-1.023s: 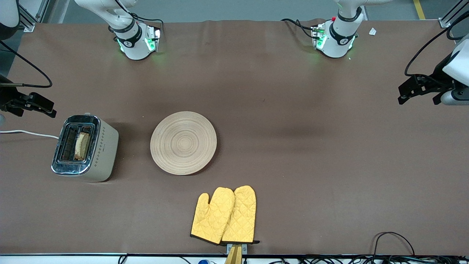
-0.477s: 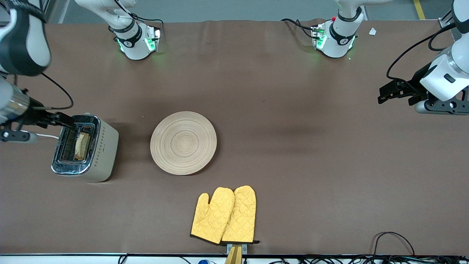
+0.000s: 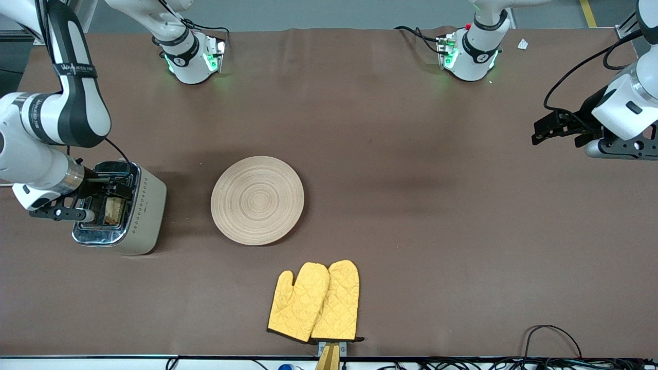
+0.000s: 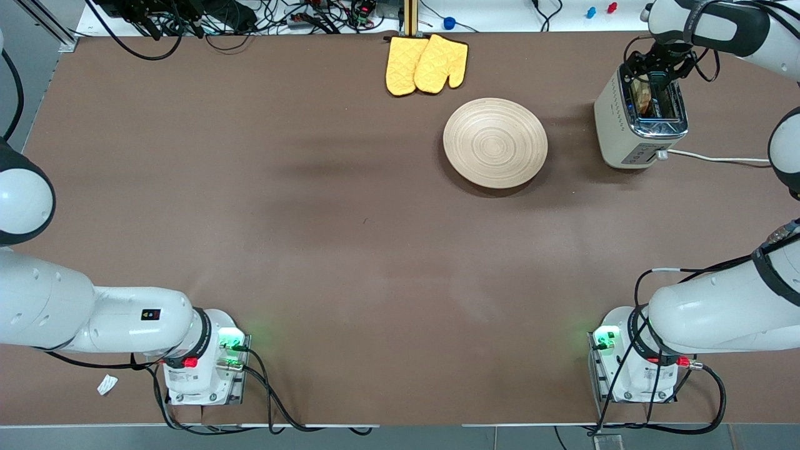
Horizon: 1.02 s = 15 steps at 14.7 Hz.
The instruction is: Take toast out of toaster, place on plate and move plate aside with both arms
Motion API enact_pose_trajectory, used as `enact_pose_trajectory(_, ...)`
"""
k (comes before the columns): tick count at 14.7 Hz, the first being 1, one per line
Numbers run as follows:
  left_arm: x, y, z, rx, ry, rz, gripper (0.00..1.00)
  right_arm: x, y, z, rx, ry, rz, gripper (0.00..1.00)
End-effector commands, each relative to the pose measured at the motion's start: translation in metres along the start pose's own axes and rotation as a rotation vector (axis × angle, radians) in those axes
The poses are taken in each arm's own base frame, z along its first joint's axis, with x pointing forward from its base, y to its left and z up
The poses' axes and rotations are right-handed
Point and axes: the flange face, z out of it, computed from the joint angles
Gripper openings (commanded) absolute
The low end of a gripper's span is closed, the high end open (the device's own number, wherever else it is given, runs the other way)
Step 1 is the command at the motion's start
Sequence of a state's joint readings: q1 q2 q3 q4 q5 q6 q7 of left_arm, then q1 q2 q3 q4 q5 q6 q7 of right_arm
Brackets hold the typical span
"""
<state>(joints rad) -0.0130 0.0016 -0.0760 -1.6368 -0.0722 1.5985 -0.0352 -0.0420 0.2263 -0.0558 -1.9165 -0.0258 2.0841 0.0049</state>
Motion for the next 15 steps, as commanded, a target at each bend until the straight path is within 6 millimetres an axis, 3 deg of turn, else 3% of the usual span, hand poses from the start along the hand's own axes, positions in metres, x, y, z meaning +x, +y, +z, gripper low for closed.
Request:
enact_pose_trajectory(1, -0.004, 0.001, -0.008, -0.007, 0.0, 0.009, 1.0, 0.005, 0.003, 0.004, 0.007, -0.007, 0.001, 0.0)
enact_pose_trajectory(3, -0.004, 0.003, -0.008, -0.007, -0.001, 0.013, 1.0, 0.008, 0.002, -0.001, 0.006, -0.003, 0.001, 0.0)
enact_pose_trajectory(5, -0.004, 0.001, -0.007, -0.007, -0.002, 0.009, 1.0, 0.013, -0.003, -0.019, 0.006, 0.014, -0.004, 0.0)
enact_pose_trajectory(6, -0.004, -0.001, -0.007, -0.007, -0.002, 0.007, 1.0, 0.013, -0.007, -0.039, 0.009, 0.005, -0.01, 0.0)
enact_pose_trajectory(9, -0.005, -0.001, -0.005, -0.007, -0.011, 0.007, 1.0, 0.007, -0.048, -0.134, 0.0, -0.009, -0.059, 0.0)
enact_pose_trajectory(10, -0.005, -0.001, -0.005, -0.007, -0.011, 0.007, 1.0, 0.004, -0.06, -0.156, 0.006, -0.017, -0.059, 0.0)
enact_pose_trajectory(11, -0.005, -0.001, -0.005, -0.007, -0.011, 0.007, 1.0, 0.0, -0.082, -0.163, 0.008, -0.018, -0.061, 0.0)
enact_pose_trajectory(13, -0.004, -0.001, -0.004, -0.007, -0.014, 0.008, 1.0, -0.01, -0.156, -0.155, 0.016, -0.006, -0.047, 0.0)
enact_pose_trajectory(14, -0.004, -0.003, -0.004, -0.007, -0.014, 0.005, 1.0, -0.017, -0.192, -0.135, 0.03, 0.004, -0.046, 0.0)
enact_pose_trajectory(15, -0.004, -0.005, -0.003, -0.009, -0.015, 0.004, 1.0, -0.028, -0.23, -0.097, 0.068, 0.018, -0.051, 0.0)
